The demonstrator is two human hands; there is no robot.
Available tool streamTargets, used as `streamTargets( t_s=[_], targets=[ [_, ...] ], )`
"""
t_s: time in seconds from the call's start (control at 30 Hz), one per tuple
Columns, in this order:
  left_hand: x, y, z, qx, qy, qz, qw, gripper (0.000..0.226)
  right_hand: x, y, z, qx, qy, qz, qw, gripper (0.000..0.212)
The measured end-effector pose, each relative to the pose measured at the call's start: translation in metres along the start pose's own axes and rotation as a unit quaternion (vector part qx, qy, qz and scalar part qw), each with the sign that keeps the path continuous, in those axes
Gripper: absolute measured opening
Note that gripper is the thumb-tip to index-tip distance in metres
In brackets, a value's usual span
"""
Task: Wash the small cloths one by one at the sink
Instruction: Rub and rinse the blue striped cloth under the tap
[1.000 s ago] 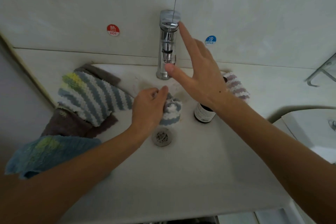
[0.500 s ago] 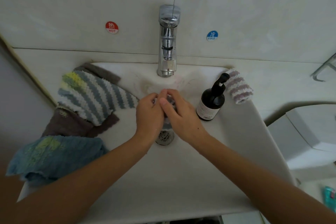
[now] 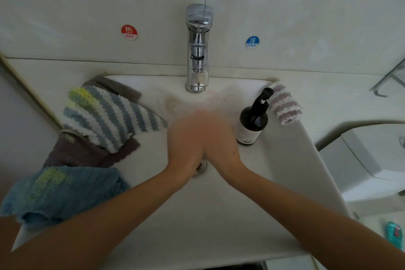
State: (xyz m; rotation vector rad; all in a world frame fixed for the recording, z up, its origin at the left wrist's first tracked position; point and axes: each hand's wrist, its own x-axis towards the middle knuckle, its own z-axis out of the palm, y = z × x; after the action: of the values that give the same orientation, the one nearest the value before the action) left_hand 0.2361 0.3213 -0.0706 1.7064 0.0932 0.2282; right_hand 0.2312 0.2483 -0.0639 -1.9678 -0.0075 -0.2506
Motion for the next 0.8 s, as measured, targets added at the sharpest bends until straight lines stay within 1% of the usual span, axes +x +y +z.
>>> streamTargets(
  t_s=[0.1,0.2,0.3,0.33,0.43,0.47,0.5,0.53,0.6,0.63,0.7,0.73,0.8],
  targets=[
    [0.0,0.003,-0.002,-0.006,0.002,0.028,1.0,0.046,0.003,-0.002,-0.002,-0.008,0.005,-0.014,1.0,0.038],
    [-0.003,0.004,-0.002,-0.016,-0.006,0.045,0.999,0.04,0.001,-0.003,-0.004,0.021,0.031,-0.039,0.999,0.04],
    [-0.002,0.001,-0.003,-0.008,-0.051,-0.008,0.999,0.037,0.001,0.002,-0.006,0.037,0.066,-0.065,0.995,0.035],
    [-0.001,0.001,-0.004,0.003,-0.073,-0.03,0.997,0.042,0.002,0.005,-0.006,0.038,0.076,-0.076,0.994,0.033],
    [0.006,0.005,-0.013,0.057,-0.146,-0.082,0.984,0.075,0.002,0.01,-0.004,0.013,0.088,-0.126,0.988,0.027],
    [0.008,0.008,-0.015,0.067,-0.166,-0.094,0.979,0.079,0.002,0.011,-0.004,0.004,0.091,-0.147,0.985,0.026],
    [0.008,0.011,-0.018,0.071,-0.18,-0.099,0.976,0.074,0.002,0.012,-0.004,-0.004,0.096,-0.165,0.982,0.024],
    [0.007,0.015,-0.019,0.06,-0.189,-0.1,0.975,0.064,0.003,0.013,-0.004,-0.007,0.101,-0.179,0.979,0.022],
    [0.002,0.019,-0.018,0.004,-0.184,-0.102,0.978,0.048,0.004,0.014,-0.003,-0.001,0.102,-0.185,0.977,0.021],
    [-0.001,0.018,-0.016,-0.019,-0.162,-0.093,0.982,0.042,0.004,0.014,-0.004,0.015,0.091,-0.173,0.981,0.022],
    [-0.004,0.015,-0.014,-0.048,-0.092,-0.062,0.993,0.03,0.001,0.011,-0.004,0.056,0.044,-0.123,0.99,0.029],
    [-0.004,0.013,-0.014,-0.052,-0.064,-0.043,0.996,0.025,-0.001,0.009,-0.004,0.068,0.018,-0.093,0.993,0.034],
    [-0.002,0.01,-0.016,-0.041,-0.033,-0.013,0.998,0.013,-0.002,0.008,-0.002,0.066,-0.019,-0.044,0.997,0.05]
  ],
)
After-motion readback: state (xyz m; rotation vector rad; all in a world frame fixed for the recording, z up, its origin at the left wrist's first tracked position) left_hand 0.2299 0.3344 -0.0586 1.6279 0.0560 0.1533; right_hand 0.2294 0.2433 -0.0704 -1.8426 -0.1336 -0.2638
